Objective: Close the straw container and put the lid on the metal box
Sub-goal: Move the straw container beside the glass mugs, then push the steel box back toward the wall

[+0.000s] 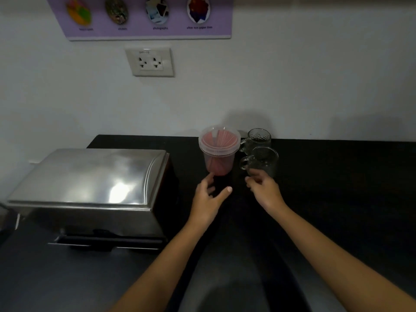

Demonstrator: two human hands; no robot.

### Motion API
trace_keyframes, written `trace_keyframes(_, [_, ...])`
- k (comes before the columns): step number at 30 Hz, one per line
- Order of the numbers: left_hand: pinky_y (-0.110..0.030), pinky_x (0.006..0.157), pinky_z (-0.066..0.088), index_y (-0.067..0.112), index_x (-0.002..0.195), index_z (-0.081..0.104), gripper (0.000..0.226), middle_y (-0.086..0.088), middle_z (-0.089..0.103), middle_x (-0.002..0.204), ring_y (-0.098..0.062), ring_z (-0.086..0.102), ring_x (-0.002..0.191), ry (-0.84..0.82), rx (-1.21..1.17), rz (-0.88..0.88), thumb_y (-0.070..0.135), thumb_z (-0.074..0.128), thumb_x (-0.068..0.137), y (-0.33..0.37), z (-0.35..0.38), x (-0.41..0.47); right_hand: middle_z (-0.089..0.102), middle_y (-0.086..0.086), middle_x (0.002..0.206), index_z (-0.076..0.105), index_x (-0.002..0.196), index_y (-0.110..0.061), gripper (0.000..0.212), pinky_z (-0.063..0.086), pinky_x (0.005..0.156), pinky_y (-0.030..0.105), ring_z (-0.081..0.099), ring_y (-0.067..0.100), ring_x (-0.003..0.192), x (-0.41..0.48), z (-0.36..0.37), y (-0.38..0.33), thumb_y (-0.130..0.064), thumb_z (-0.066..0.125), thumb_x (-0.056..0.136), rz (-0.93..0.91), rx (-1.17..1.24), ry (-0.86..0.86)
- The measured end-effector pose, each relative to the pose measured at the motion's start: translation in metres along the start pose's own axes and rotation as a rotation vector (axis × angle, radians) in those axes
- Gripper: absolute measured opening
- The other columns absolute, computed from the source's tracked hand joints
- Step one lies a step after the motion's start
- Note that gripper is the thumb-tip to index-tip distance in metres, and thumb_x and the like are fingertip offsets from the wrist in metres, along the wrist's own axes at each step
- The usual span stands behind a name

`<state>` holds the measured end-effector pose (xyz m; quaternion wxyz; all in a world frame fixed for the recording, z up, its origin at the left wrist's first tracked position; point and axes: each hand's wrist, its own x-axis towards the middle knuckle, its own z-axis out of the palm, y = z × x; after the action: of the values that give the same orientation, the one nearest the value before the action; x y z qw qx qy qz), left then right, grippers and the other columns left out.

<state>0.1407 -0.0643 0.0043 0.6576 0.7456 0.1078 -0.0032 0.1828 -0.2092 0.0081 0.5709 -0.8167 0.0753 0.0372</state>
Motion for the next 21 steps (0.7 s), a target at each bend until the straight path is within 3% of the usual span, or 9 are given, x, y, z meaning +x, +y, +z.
trace_keyframes(3, [-0.023,0.088,0.039,0.022,0.136,0.038,0.064,-0.007,0.04,0.141,-0.014,0.045,0.12,-0.057,0.046,0.009,0.026,0.068,0.079,0.001,-0.003,-0.018,0.06,0.01,0.104,0.049,0.124,-0.011,0.036,0.047,0.089,0.036,0.058,0.023,0.099,-0.011,-0.009,0.004,-0.019,0.052,0.089,0.009,-0.018,0.009])
trace_keyframes(9, [-0.025,0.094,0.041,0.022,0.124,0.05,0.047,-0.001,0.05,0.131,-0.012,0.05,0.113,-0.086,0.085,0.075,0.023,0.067,0.08,0.006,-0.014,-0.042,0.056,-0.003,0.09,0.049,0.123,-0.013,0.033,0.047,0.089,0.035,0.059,0.018,0.093,-0.028,-0.018,0.011,-0.021,0.047,0.091,0.004,-0.006,0.011])
trace_keyframes(12, [-0.022,0.093,0.038,0.025,0.118,0.054,0.041,0.005,0.055,0.121,-0.01,0.053,0.11,-0.13,0.124,0.103,0.025,0.067,0.08,0.002,-0.022,-0.055,0.057,-0.003,0.093,0.05,0.122,-0.014,0.033,0.047,0.09,0.035,0.058,0.017,0.094,-0.042,-0.019,0.014,-0.022,0.047,0.091,-0.001,-0.024,0.006])
trace_keyframes(16, [-0.023,0.097,0.04,0.038,0.104,0.055,0.03,0.007,0.058,0.119,-0.008,0.054,0.111,-0.241,0.153,0.152,0.026,0.067,0.079,-0.006,-0.04,-0.073,0.055,-0.008,0.091,0.049,0.123,-0.018,0.033,0.045,0.087,0.032,0.058,0.015,0.095,-0.07,-0.013,0.019,-0.024,0.048,0.09,0.015,-0.073,-0.006])
trace_keyframes(21, [-0.024,0.098,0.042,0.046,0.098,0.056,0.029,0.007,0.061,0.118,-0.007,0.055,0.111,-0.414,0.17,0.203,0.027,0.067,0.08,-0.018,-0.077,-0.094,0.057,-0.005,0.093,0.05,0.122,-0.017,0.032,0.046,0.09,0.035,0.058,0.016,0.095,-0.107,0.004,0.01,-0.021,0.048,0.091,0.028,-0.037,0.121])
